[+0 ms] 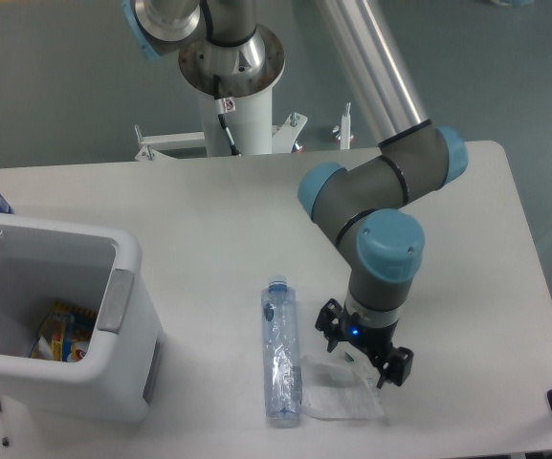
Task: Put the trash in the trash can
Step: 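Move the gripper down toward the clear plastic wrapper beside the bottle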
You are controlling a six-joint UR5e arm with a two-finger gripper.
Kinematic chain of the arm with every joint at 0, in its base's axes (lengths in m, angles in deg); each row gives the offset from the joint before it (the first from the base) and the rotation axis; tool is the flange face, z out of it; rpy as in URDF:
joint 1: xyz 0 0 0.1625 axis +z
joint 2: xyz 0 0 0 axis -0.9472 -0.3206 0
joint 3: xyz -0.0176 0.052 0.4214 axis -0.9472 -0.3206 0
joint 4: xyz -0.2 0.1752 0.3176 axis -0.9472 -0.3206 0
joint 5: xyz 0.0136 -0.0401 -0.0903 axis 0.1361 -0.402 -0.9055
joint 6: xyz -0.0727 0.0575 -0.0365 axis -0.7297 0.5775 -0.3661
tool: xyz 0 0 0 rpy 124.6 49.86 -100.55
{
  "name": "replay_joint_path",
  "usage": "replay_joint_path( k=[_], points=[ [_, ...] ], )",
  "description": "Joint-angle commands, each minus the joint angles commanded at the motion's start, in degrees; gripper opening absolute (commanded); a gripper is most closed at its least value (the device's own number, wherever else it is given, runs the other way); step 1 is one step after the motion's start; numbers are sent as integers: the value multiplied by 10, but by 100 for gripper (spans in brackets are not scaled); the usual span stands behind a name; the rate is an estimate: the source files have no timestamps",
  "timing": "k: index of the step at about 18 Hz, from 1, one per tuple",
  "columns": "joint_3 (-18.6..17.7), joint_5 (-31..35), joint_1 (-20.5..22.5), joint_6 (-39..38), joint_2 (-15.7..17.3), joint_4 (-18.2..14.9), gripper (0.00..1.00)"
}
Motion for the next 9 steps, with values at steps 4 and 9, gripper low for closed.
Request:
replay_joint_path(
  k=[4, 9],
  points=[
    [-8, 0, -1, 1, 0, -1, 69],
    [-30, 1, -1, 33, 7, 0, 23]
  ],
)
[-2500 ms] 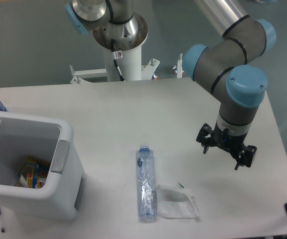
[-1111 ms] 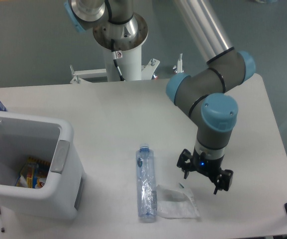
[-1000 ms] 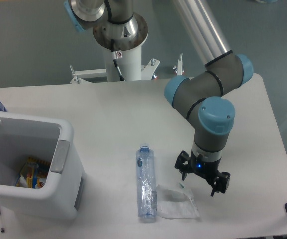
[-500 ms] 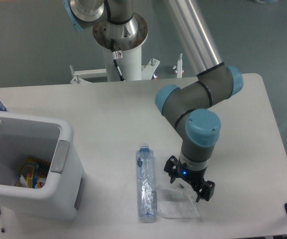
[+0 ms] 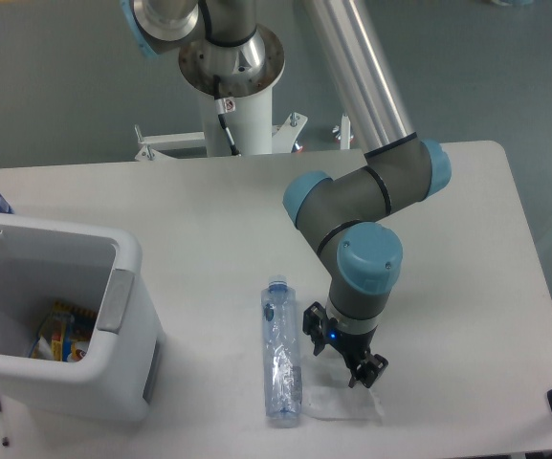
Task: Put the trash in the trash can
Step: 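Move the gripper down toward the clear plastic wrapper beside the bottle, then close the gripper on the clear plastic wrapper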
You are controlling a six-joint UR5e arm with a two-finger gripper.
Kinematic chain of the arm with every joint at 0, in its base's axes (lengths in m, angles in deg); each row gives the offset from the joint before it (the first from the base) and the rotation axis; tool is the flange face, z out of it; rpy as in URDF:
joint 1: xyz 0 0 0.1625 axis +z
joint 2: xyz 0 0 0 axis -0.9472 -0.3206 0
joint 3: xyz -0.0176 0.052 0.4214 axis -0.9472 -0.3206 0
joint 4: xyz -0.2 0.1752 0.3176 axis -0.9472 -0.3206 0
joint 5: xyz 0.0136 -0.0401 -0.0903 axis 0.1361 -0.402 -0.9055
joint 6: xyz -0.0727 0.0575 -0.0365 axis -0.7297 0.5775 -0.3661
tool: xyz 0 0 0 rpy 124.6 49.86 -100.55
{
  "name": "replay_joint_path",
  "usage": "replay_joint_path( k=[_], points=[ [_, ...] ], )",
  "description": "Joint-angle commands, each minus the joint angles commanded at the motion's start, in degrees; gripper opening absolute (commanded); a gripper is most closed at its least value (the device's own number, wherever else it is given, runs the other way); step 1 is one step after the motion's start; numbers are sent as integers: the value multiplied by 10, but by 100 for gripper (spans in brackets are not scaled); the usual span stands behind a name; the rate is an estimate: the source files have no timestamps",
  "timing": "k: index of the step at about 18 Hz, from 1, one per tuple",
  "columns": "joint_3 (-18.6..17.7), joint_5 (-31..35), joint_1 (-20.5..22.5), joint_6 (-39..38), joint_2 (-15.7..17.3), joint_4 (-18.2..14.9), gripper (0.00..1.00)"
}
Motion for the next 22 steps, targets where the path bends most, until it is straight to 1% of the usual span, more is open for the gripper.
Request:
replay_joint_path(
  k=[3, 4, 8, 13, 16, 17, 18, 22],
  points=[
    [-3, 0, 0, 1, 2, 1, 4],
    [-3, 0, 0, 1, 2, 1, 2],
    [-3, -1, 0, 1, 6, 0, 1],
    [8, -4, 4, 1, 12, -4, 0],
    [25, -9, 7, -15, 18, -11, 0],
    [33, -22, 9, -28, 22, -13, 0],
    [41, -37, 12, -41, 27, -23, 0],
    [90, -76, 20, -73, 43, -93, 0]
  ],
)
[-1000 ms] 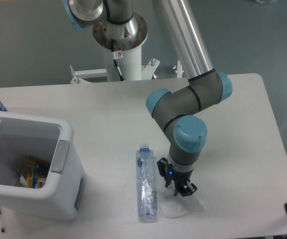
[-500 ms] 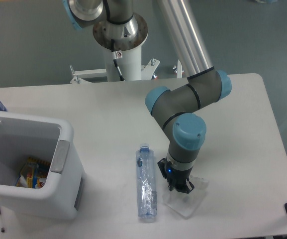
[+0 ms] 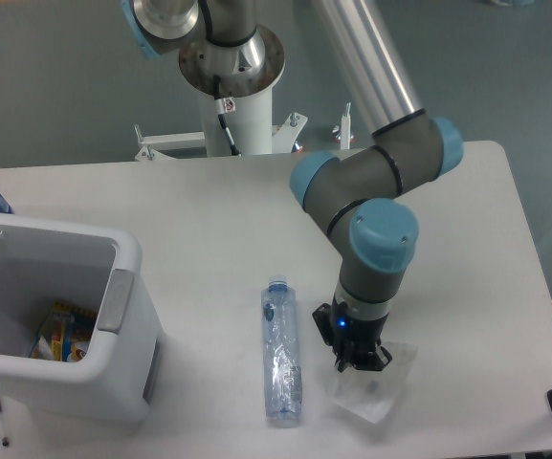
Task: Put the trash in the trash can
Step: 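Close the gripper on the clear plastic wrapper, then lift the wrapper and carry it over the white trash bin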
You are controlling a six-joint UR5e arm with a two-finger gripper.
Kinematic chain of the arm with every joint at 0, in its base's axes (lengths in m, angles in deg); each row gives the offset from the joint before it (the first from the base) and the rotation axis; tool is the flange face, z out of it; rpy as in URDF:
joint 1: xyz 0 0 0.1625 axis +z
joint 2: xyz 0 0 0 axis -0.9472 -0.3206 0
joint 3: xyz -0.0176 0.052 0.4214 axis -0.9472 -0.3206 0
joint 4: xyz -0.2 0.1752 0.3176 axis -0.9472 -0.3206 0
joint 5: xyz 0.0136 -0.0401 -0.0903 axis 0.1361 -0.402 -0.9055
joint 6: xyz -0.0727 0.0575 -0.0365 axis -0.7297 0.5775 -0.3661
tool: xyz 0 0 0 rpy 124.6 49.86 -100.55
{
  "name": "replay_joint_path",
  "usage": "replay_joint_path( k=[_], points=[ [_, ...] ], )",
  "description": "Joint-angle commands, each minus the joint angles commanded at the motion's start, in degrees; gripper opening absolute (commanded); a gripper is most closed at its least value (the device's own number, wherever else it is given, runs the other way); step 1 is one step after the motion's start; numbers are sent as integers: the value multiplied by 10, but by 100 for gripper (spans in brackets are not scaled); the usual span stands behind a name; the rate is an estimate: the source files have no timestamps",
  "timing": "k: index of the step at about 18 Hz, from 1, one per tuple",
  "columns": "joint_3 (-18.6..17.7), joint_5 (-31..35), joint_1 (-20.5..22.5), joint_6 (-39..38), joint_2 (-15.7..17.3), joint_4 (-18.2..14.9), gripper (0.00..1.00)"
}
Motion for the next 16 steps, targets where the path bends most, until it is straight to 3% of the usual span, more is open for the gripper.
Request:
replay_joint_path(
  k=[8, 12, 16],
  points=[
    [28, -105, -8, -129, 62, -7, 0],
    [33, -148, -36, -195, 101, -7, 0],
    [50, -162, -65, -247, 117, -6, 0]
  ],
)
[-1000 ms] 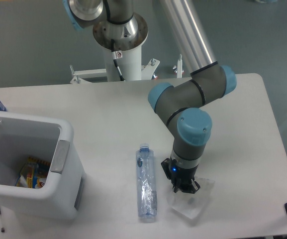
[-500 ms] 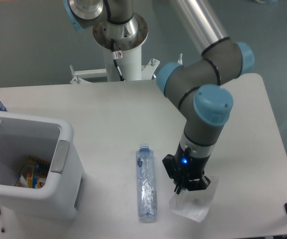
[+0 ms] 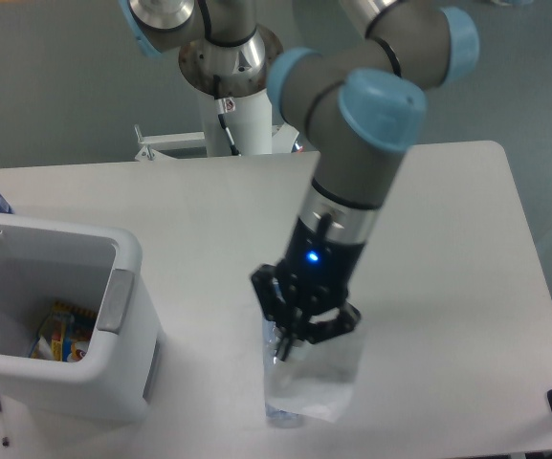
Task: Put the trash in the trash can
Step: 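Lift the wrapper and carry it over the white trash bin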
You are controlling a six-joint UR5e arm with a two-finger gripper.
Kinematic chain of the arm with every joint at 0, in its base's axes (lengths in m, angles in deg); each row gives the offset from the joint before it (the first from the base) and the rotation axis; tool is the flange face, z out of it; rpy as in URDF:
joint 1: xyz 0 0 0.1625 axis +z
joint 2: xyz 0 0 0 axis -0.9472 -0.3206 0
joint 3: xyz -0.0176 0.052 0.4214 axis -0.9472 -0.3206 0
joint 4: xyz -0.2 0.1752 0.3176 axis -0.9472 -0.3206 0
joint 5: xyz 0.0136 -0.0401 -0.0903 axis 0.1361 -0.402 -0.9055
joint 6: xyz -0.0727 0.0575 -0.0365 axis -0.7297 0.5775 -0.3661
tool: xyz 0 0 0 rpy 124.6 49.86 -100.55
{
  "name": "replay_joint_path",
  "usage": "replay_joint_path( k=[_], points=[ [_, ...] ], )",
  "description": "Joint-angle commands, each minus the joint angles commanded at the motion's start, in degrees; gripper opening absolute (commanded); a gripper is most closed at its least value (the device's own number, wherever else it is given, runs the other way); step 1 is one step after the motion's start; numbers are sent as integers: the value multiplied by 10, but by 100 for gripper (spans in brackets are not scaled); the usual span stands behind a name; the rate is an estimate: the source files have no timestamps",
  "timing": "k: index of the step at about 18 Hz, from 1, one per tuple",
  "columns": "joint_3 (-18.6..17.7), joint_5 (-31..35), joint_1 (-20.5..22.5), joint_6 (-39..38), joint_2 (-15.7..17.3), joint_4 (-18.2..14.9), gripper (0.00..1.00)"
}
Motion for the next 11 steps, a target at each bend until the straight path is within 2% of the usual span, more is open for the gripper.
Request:
replay_joint_path(
  k=[8, 11],
  points=[
    [21, -1, -58, -66, 20, 4, 0],
    [19, 3, -98, -85, 25, 4, 0]
  ],
)
